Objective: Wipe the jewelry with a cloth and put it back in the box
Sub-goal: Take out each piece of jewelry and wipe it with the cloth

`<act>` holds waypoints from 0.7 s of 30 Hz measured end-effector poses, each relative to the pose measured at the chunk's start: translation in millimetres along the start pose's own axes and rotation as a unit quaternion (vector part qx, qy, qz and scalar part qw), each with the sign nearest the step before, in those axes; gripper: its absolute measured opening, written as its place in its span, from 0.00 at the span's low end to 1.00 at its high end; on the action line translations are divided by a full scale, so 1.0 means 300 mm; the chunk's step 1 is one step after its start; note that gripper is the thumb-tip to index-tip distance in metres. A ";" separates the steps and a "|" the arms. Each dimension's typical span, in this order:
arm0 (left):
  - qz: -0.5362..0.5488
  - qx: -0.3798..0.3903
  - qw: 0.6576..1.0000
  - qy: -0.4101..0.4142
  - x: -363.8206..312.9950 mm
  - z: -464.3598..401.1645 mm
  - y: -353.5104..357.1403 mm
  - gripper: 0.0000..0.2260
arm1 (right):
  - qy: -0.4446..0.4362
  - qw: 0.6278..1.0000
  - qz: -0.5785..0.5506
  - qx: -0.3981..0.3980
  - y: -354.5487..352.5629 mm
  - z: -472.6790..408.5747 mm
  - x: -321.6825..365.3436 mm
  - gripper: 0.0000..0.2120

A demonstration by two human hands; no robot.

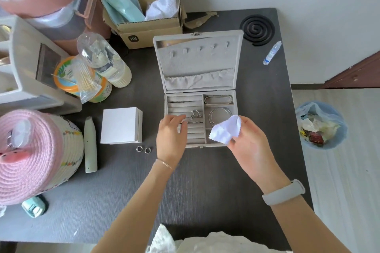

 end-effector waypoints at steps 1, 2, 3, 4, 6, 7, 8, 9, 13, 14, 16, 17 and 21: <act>-0.006 0.008 1.000 -0.009 -0.009 -0.035 0.015 0.09 | -0.007 1.000 -0.011 0.016 0.014 0.001 0.015 0.06; -0.013 0.022 0.999 -0.024 -0.014 -0.068 0.030 0.10 | -0.011 1.000 -0.015 0.011 0.019 0.005 0.025 0.05; -0.021 0.041 0.998 -0.037 -0.016 -0.095 0.046 0.10 | -0.008 1.000 -0.022 -0.016 0.016 0.009 0.032 0.04; -0.029 0.055 0.997 -0.043 -0.019 -0.115 0.059 0.10 | 0.002 0.997 -0.061 -0.048 0.003 0.013 0.026 0.04; -0.036 0.068 0.996 -0.054 -0.027 -0.132 0.073 0.09 | 0.020 0.983 -0.170 -0.064 -0.007 0.014 0.018 0.09; -0.034 0.068 0.995 -0.062 -0.030 -0.134 0.076 0.09 | 0.032 0.980 -0.186 -0.059 -0.007 0.013 0.019 0.12; -0.035 0.067 0.995 -0.066 -0.032 -0.134 0.077 0.09 | 0.046 0.983 -0.166 -0.061 -0.010 0.011 0.019 0.13; -0.041 0.066 0.995 -0.068 -0.036 -0.134 0.078 0.09 | 0.060 0.987 -0.134 -0.064 -0.011 0.009 0.019 0.13; -0.067 0.066 0.993 -0.065 -0.045 -0.141 0.081 0.07 | 0.071 0.994 -0.060 -0.062 -0.015 0.013 0.014 0.10; -0.065 0.064 0.994 -0.061 -0.045 -0.141 0.081 0.07 | 0.069 0.995 -0.038 -0.068 -0.019 0.017 0.018 0.09; -0.043 0.063 0.996 -0.051 -0.042 -0.137 0.077 0.06 | 0.075 0.992 0.032 -0.097 -0.025 0.024 0.027 0.10; -0.024 0.065 0.996 -0.048 -0.042 -0.133 0.073 0.06 | 0.082 0.987 0.075 -0.117 -0.033 0.027 0.027 0.12; 0.131 0.062 0.988 -0.062 -0.080 -0.093 0.030 0.04 | 0.055 0.922 0.345 -0.169 -0.049 0.035 0.044 0.17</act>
Point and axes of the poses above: each hand's wrist, its own z-axis away from the middle knuckle, its own y-axis out of the palm, x = y × z, the point moved 4 cm from there along -z, towards the middle knuckle, and after that the axes turned 14 degrees about x, right-handed, at the moved point
